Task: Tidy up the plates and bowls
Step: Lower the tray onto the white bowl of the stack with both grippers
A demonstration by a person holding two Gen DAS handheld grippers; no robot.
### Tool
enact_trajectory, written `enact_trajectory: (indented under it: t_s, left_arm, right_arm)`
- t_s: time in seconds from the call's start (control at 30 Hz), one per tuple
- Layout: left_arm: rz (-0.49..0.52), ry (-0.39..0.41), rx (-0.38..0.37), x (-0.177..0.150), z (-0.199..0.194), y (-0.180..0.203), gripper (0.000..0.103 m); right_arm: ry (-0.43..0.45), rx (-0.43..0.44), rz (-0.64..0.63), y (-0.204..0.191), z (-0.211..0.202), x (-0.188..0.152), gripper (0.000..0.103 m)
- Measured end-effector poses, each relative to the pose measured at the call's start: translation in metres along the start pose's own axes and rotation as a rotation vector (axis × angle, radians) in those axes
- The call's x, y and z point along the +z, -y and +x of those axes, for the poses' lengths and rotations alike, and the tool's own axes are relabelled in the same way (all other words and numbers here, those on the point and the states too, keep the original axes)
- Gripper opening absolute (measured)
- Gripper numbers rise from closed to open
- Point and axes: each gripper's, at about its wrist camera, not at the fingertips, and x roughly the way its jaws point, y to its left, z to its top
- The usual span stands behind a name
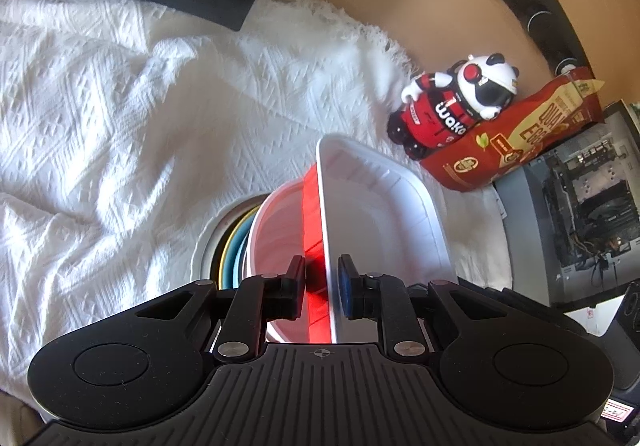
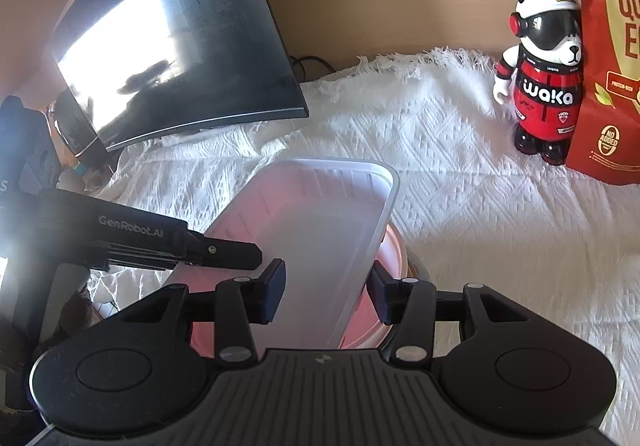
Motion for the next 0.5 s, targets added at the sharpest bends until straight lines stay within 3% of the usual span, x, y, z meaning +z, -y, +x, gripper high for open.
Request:
enact_trajectory:
  t_s: [0.2, 0.5]
  left_arm:
    - [-0.014, 0.032, -0.015, 0.003, -0.012, -0.004, 0.019]
    - [-0.034, -0.004, -0.024, -0.003, -0.002, -0.009, 0.019]
  right_arm:
    - [0.006, -0.009, 0.003, 0.002, -0.003, -0.001, 0.046]
    - [0.004, -0.011, 0.0, -0.001, 0.0, -0.001, 0.046]
